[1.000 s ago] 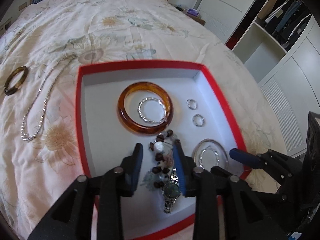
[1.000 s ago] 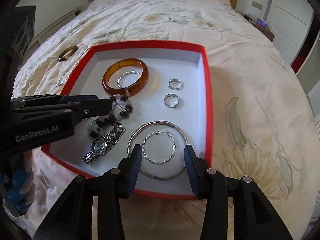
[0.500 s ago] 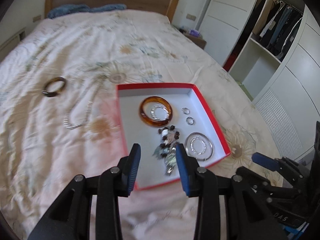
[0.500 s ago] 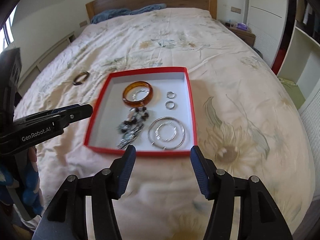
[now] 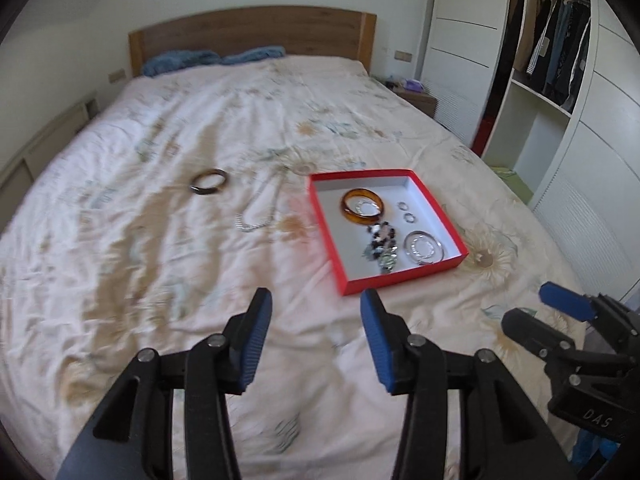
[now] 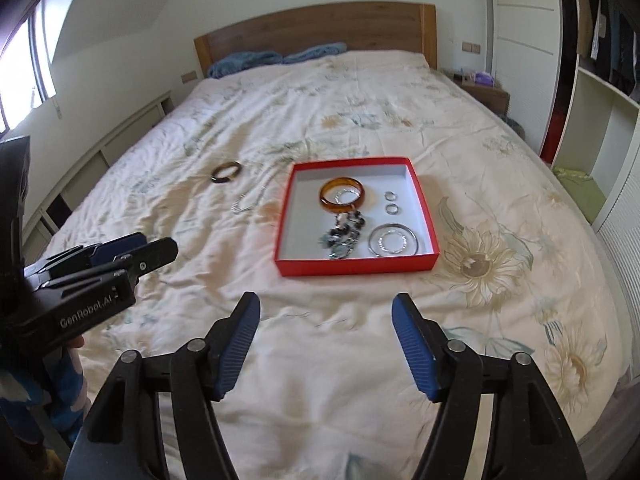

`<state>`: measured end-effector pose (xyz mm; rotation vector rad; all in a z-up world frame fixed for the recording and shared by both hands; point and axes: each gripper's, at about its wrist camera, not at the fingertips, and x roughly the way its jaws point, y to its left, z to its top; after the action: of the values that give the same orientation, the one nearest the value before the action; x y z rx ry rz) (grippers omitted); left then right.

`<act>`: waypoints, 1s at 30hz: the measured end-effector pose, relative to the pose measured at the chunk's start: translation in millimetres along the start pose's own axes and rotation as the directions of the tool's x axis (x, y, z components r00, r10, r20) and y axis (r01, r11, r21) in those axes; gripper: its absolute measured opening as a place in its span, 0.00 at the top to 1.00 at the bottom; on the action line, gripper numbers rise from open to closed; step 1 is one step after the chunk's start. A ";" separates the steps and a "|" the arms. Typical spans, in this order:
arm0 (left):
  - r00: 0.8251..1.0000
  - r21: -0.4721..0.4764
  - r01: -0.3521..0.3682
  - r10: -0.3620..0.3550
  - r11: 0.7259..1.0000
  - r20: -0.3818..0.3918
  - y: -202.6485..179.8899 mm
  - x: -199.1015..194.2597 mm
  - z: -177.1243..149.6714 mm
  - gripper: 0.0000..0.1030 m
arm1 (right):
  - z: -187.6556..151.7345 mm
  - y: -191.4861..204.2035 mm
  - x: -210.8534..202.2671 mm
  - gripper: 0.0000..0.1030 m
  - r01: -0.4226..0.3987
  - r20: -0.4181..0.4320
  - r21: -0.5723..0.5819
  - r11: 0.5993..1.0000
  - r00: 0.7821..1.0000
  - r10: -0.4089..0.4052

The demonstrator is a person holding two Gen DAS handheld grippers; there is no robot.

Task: Organize jewelry
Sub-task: 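Withdraw both open tools and move toward the dark bangle and chain necklace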

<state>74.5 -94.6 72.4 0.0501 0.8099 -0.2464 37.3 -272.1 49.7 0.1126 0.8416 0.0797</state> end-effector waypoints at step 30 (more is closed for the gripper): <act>0.982 -0.036 -0.102 0.106 0.994 0.154 35.0 -120.9 -60.5 0.57 | -48.9 74.2 -87.5 0.27 0.002 0.162 -0.054 0.999 0.987 0.007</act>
<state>-40.4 -28.2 116.2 0.0462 0.6526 -0.1385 -59.2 -205.4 91.8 0.0679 0.6767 0.0941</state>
